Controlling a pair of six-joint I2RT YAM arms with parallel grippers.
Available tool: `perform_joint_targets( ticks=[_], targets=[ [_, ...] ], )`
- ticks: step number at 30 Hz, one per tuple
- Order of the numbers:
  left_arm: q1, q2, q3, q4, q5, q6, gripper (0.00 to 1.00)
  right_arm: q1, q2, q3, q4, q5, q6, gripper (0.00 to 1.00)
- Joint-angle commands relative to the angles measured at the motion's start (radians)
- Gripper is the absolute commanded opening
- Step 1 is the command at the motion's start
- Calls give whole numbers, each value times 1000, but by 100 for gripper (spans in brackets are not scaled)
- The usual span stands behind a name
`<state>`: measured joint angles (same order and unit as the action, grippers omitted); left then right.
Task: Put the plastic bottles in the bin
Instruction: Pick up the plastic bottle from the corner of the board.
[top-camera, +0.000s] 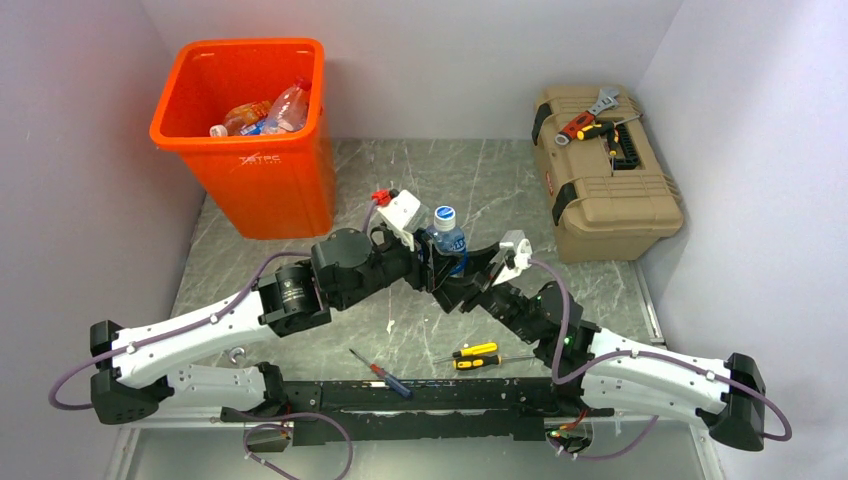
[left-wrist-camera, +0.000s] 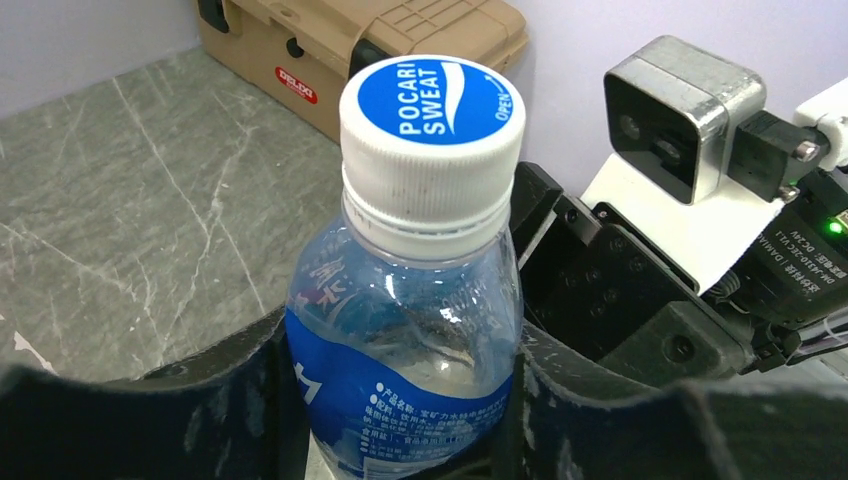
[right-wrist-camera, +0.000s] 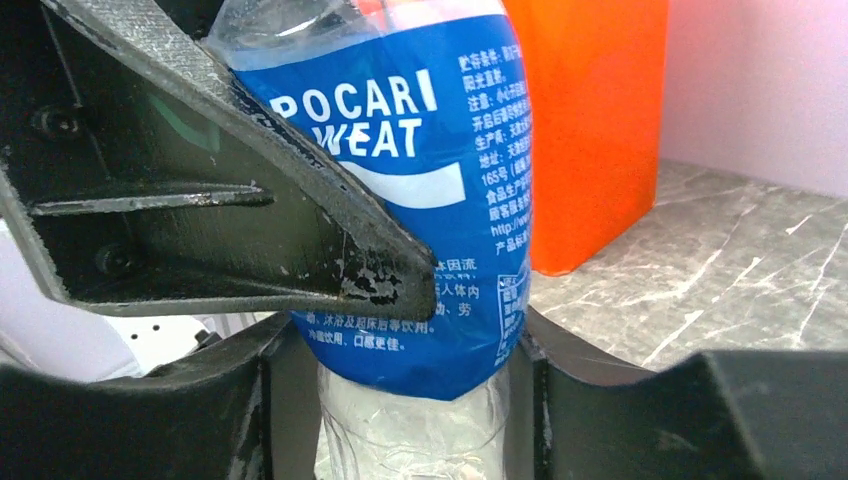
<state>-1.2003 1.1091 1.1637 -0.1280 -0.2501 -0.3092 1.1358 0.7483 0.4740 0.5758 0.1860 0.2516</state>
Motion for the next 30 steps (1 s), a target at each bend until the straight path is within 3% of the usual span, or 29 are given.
perform_joint_targets(
  ticks=[1, 3, 4, 5, 9, 14, 17, 21, 30],
  targets=[
    [-5, -18, 37, 49, 54, 16, 26, 9, 8, 75, -43, -55, 11, 67],
    [-5, -28, 38, 32, 30, 27, 25, 8, 0, 108, -118, -53, 26, 90],
    [-5, -37, 41, 21, 18, 35, 26, 9, -6, 135, -168, -52, 27, 98],
    [-5, -48, 43, 7, 6, 49, 26, 9, -15, 159, -225, -50, 29, 100],
    [-4, -110, 70, -94, 29, 139, 27, 9, -88, 272, -486, -127, -11, 100],
    [-4, -184, 104, -254, 263, 265, 28, 8, -215, 395, -677, -181, -14, 100],
    [-4, -244, 78, -223, 418, 274, 25, 7, -217, 464, -688, -268, -11, 99],
    [-4, -319, 6, -45, 508, 222, 23, 7, -131, 516, -733, -429, -38, 100],
    [-2, -184, 115, 22, 762, 99, 20, 7, -62, 421, -541, -668, -11, 100]
  ],
)
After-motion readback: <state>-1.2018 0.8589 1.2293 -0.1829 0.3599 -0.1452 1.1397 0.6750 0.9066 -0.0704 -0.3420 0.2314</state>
